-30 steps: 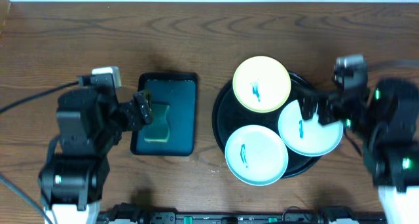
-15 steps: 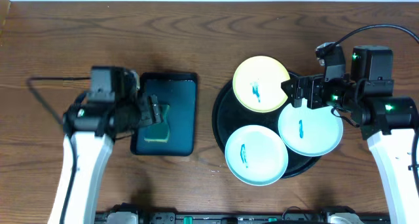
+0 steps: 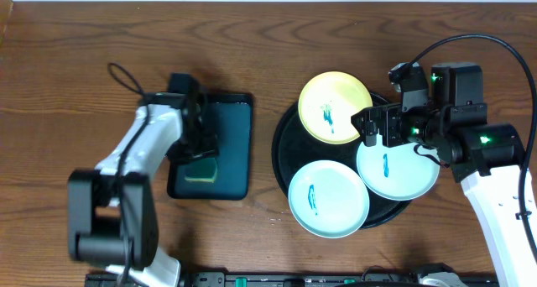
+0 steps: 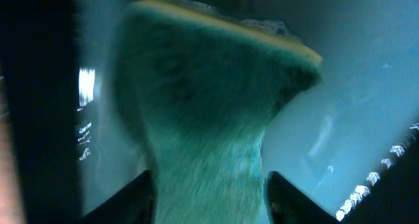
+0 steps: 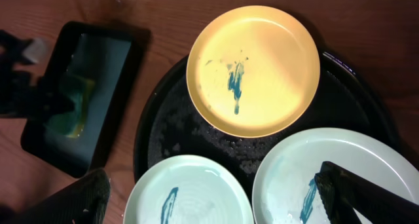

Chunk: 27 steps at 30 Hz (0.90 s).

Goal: Clean dirty plates on tray and stack at the side

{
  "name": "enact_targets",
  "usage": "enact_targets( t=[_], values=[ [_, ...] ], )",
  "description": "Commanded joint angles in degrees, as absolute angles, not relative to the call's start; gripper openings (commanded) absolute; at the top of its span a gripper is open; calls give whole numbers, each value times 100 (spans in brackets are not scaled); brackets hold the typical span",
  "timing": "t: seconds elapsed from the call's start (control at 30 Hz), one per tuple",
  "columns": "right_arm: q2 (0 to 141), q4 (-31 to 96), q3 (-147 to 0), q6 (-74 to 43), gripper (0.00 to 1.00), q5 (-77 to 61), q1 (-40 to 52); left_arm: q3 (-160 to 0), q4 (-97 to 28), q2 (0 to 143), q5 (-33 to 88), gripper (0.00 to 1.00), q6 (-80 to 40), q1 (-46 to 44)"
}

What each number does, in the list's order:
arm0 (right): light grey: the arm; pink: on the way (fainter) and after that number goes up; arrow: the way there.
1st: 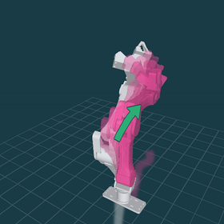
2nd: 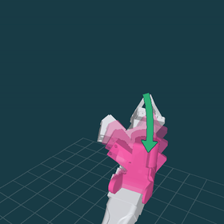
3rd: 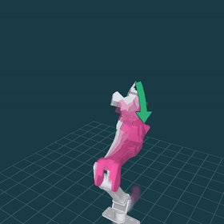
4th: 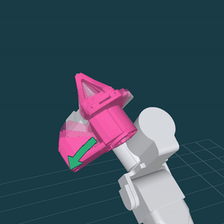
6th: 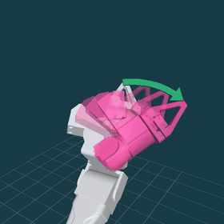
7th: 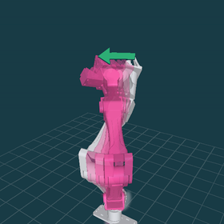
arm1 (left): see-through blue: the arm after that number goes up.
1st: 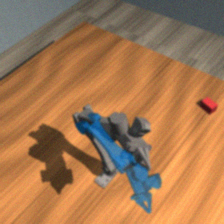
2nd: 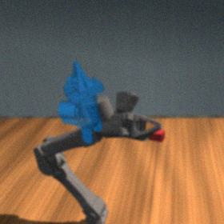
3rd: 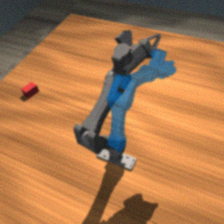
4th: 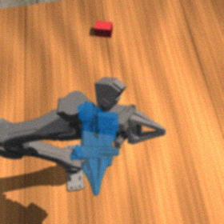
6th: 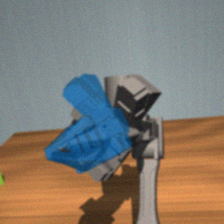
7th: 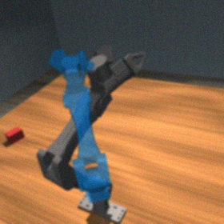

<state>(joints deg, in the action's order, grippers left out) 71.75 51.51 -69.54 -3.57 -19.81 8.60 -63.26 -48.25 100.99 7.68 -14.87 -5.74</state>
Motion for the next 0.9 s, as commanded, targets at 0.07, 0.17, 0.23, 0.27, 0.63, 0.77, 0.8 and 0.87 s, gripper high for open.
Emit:
enact_targets(
  t=[0.07, 0.17, 0.23, 0.27, 0.63, 0.77, 0.8, 0.87],
  values=[
    [7192, 5144, -7035, -469, 99, -1931, 910, -6383, -4609, 10683, 440, 19, -1579, -657],
    [7192, 5140, -7035, -469, 99, -1931, 910, -6392, -4574, 10766, 449, 8, -1581, -657],
    [7192, 5122, -7035, -469, 99, -1929, 910, -6486, -4713, 10691, 585, 7, -1570, -657],
    [7192, 5111, -7035, -469, 99, -1929, 910, -6552, -4799, 10632, 661, 7, -1562, -657],
    [7192, 5083, -7035, -471, 99, -1929, 910, -6952, -5647, 9395, 838, 57, -1533, -657],
    [7192, 5057, -7035, -471, 99, -1929, 910, -6648, -5710, 9435, 836, 57, -1579, -657],
    [7192, 5052, -7035, -471, 99, -1931, 910, -6525, -5631, 9459, 836, 57, -1579, -657],
    [7192, 5039, -7035, -471, 99, -1931, 910, -6167, -5280, 9507, 836, 57, -1621, -657]
  ],
)
